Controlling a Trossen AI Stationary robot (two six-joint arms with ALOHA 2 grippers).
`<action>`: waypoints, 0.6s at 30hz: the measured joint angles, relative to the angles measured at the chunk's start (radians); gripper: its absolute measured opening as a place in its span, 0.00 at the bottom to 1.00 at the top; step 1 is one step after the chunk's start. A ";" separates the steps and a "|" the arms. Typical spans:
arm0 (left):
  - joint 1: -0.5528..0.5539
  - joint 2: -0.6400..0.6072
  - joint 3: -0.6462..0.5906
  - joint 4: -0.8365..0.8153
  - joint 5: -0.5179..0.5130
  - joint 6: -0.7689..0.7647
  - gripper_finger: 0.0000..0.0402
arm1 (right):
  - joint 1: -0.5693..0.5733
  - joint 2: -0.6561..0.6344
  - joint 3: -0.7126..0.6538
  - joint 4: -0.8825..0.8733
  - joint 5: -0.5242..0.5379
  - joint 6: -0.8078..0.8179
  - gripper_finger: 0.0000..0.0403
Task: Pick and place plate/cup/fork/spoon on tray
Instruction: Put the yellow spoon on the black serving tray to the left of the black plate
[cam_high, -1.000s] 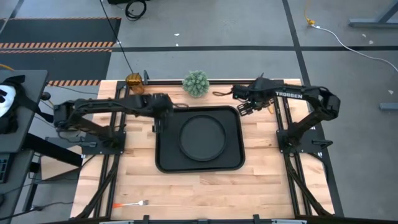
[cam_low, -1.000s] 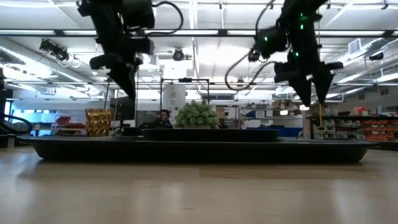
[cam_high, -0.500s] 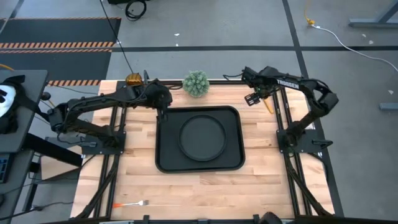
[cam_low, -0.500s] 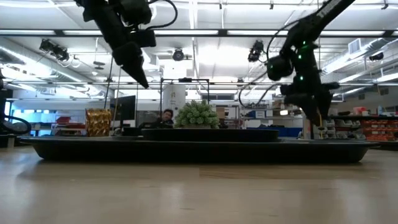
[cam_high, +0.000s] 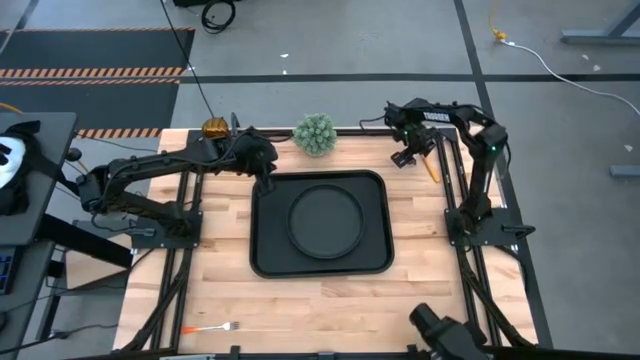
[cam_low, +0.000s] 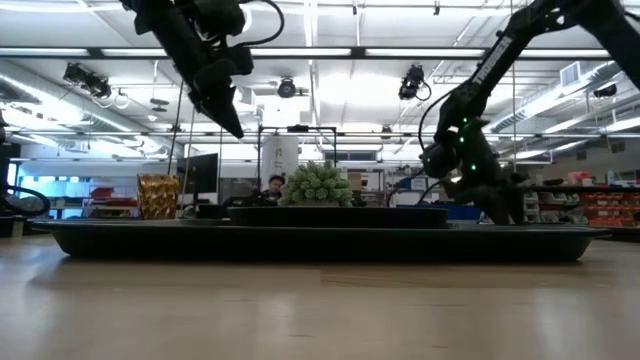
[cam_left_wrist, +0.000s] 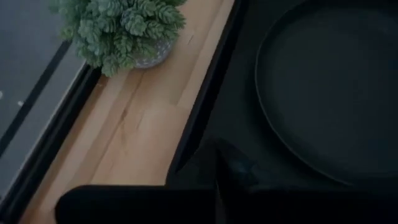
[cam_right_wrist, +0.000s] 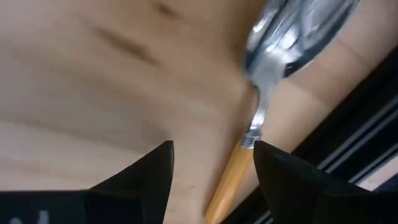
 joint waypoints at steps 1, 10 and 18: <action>0.000 0.000 0.000 -0.004 0.000 -0.015 0.01 | -0.009 0.013 0.018 -0.012 -0.006 0.005 0.56; 0.000 0.000 0.000 -0.009 -0.001 -0.067 0.01 | -0.059 0.066 0.105 -0.057 0.011 0.001 0.49; -0.001 0.000 0.000 -0.009 -0.001 -0.066 0.01 | -0.081 0.160 0.172 -0.102 -0.011 -0.077 0.41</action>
